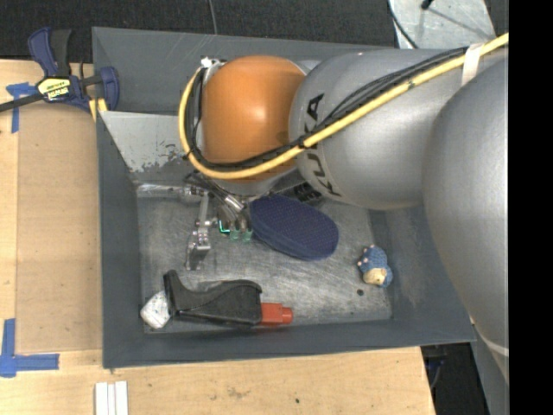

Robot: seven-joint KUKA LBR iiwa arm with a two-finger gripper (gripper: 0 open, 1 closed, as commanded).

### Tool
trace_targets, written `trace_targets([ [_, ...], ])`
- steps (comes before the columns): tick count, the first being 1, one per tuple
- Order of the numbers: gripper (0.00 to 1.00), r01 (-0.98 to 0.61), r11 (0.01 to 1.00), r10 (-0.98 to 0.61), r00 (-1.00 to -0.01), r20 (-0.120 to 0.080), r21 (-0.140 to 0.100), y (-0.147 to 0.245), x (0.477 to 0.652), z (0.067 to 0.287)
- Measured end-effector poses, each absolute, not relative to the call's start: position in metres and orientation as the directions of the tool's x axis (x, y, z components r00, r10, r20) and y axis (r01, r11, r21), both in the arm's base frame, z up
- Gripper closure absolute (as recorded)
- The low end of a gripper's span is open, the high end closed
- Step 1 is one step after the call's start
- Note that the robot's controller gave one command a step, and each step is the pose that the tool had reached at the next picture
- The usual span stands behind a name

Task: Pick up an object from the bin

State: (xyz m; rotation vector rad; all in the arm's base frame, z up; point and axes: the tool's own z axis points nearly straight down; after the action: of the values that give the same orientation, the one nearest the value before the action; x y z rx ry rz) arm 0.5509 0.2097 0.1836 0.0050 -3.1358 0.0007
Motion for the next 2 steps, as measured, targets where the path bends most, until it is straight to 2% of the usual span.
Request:
trace_targets([
  [1, 0.0, -0.114, 0.994, -0.114, -0.994, 0.002, -0.005, 0.108, 0.613, 0.093],
  [2, 0.0, -0.189, 0.982, -0.189, -0.982, -0.011, 0.004, 0.048, 0.611, 0.075],
])
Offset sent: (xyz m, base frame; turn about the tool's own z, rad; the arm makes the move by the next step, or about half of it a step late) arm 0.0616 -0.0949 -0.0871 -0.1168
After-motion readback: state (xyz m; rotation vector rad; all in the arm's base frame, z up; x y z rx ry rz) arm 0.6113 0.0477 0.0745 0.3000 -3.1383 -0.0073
